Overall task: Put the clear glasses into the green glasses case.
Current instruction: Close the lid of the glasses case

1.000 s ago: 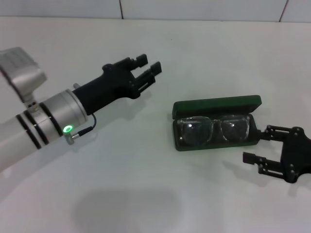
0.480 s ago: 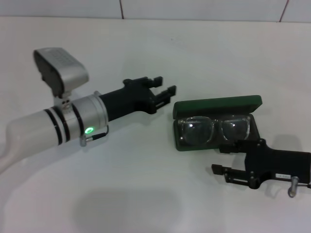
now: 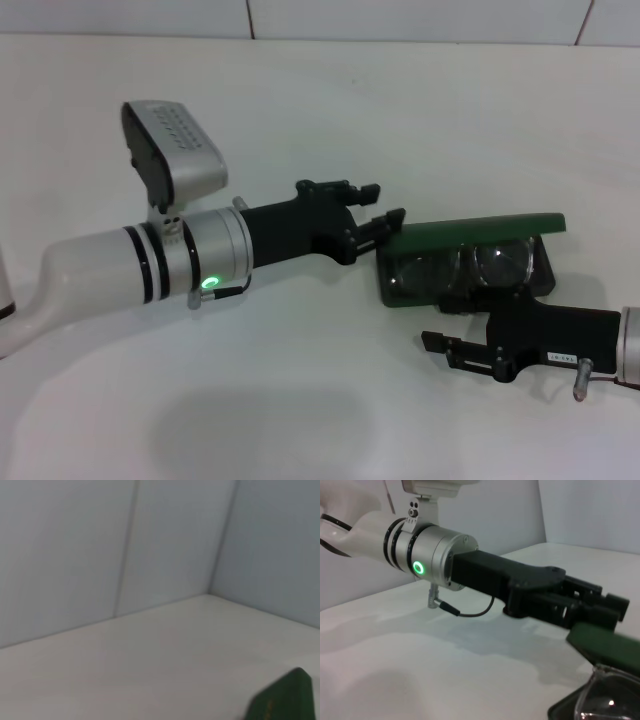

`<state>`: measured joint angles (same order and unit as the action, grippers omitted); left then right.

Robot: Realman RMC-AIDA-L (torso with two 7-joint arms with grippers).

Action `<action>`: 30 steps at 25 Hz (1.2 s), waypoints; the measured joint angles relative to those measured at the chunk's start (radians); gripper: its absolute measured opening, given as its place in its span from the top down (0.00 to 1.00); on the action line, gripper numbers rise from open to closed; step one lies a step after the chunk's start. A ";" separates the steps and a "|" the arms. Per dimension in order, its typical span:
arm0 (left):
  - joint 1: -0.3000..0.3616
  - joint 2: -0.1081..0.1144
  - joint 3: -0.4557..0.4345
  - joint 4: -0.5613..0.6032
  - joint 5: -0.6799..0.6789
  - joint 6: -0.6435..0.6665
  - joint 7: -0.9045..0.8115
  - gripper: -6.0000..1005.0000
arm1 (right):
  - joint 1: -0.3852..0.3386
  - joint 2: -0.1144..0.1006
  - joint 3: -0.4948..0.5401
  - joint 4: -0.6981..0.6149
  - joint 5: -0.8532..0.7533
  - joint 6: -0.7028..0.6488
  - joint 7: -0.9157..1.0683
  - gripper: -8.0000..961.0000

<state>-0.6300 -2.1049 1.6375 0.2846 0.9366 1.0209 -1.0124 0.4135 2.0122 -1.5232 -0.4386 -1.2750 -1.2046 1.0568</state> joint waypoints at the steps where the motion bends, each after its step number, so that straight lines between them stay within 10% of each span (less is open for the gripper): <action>1: 0.000 0.000 0.009 0.003 0.000 0.000 0.000 0.50 | 0.000 0.000 0.000 0.000 0.001 0.002 0.000 0.41; 30: 0.012 0.002 0.037 0.006 0.013 0.006 0.008 0.49 | 0.005 0.004 0.014 0.007 0.035 0.004 -0.013 0.40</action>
<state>-0.6177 -2.1027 1.6741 0.2905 0.9492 1.0267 -1.0048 0.4180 2.0166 -1.5094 -0.4318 -1.2404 -1.2005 1.0440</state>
